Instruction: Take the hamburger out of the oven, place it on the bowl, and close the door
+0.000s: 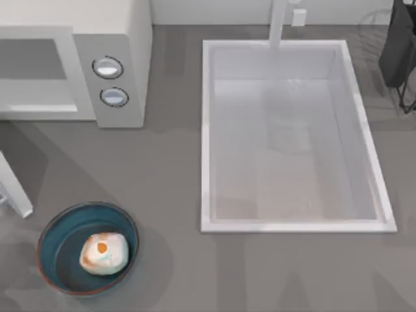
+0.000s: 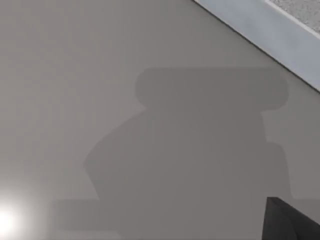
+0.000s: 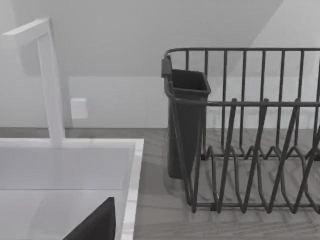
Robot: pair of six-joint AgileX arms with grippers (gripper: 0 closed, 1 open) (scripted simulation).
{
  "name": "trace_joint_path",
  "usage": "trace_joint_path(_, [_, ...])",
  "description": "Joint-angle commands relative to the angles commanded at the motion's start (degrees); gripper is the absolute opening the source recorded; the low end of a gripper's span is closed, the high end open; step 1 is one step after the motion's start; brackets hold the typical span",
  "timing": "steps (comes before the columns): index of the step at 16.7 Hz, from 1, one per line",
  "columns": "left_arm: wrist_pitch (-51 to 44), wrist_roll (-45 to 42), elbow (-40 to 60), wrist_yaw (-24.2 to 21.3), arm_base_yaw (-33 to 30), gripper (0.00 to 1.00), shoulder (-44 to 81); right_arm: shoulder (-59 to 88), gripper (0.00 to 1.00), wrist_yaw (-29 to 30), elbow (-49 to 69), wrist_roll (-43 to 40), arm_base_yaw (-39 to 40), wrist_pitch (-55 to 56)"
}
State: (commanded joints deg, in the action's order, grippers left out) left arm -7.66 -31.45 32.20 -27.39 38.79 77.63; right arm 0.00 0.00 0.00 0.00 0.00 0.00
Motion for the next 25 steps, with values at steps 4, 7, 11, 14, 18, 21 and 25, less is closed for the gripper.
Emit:
trace_joint_path(4, [2.1,5.4,-5.4,3.5,-5.5,0.00,-5.5,0.0,1.00,0.0,0.0,0.0,0.0,0.0])
trace_joint_path(7, [2.0,5.4,-5.3,3.3,-5.3,0.00,-5.3,0.0,1.00,0.0,0.0,0.0,0.0,0.0])
trace_joint_path(11, [2.2,8.9,-6.3,6.3,-9.4,0.00,-6.9,0.0,1.00,0.0,0.0,0.0,0.0,0.0])
trace_joint_path(14, [2.5,14.9,-8.3,11.7,-17.8,0.00,-10.0,0.0,1.00,0.0,0.0,0.0,0.0,0.0])
trace_joint_path(18, [3.0,23.9,-11.2,19.5,-30.3,0.00,-14.8,0.0,1.00,0.0,0.0,0.0,0.0,0.0])
trace_joint_path(21, [3.3,27.7,-12.6,23.0,-34.4,0.00,-17.0,0.0,1.00,0.0,0.0,0.0,0.0,0.0])
trace_joint_path(25, [3.2,27.9,-12.4,22.9,-34.4,0.00,-16.9,0.0,1.00,0.0,0.0,0.0,0.0,0.0])
